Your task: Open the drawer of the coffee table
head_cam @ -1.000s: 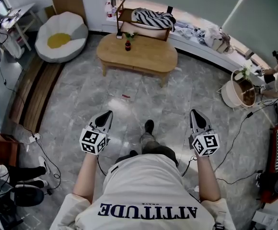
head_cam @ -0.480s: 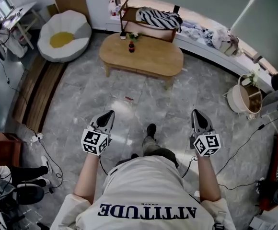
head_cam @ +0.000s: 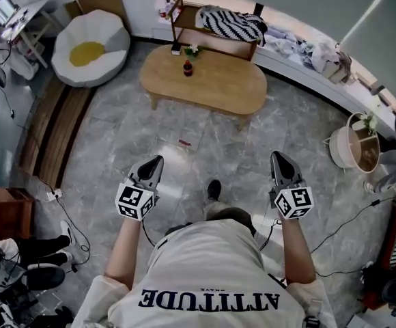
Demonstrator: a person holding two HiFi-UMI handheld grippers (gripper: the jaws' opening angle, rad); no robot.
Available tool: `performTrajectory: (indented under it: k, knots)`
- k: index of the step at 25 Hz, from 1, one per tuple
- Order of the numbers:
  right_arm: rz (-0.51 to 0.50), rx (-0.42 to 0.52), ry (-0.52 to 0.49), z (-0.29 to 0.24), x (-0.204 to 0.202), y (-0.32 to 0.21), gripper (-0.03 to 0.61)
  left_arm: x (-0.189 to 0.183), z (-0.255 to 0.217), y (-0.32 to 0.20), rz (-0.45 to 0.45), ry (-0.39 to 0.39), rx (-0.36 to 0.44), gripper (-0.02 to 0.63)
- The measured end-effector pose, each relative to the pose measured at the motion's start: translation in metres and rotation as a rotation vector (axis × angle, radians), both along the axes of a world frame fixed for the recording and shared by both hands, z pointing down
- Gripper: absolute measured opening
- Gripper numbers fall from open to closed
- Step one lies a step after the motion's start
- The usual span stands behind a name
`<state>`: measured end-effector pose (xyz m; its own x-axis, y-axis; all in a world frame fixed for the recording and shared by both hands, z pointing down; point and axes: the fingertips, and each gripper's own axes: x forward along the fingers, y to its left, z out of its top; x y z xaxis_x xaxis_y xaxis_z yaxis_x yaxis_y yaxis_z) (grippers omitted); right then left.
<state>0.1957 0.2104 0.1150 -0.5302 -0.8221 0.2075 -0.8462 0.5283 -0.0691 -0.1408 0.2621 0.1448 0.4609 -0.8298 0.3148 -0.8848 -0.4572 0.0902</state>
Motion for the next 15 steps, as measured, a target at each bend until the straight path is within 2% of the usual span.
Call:
performTrajectory:
  k: [9,15]
  knots:
    - [-0.036,-0.022,-0.003,0.008,0.012,-0.108,0.02,0.012,0.001,-0.096,-0.044,-0.011,-0.007,0.02]
    - [-0.045,-0.064,-0.005,0.023,0.013,-0.153,0.02,0.019,0.006,-0.142,-0.038,-0.014,-0.023,0.02]
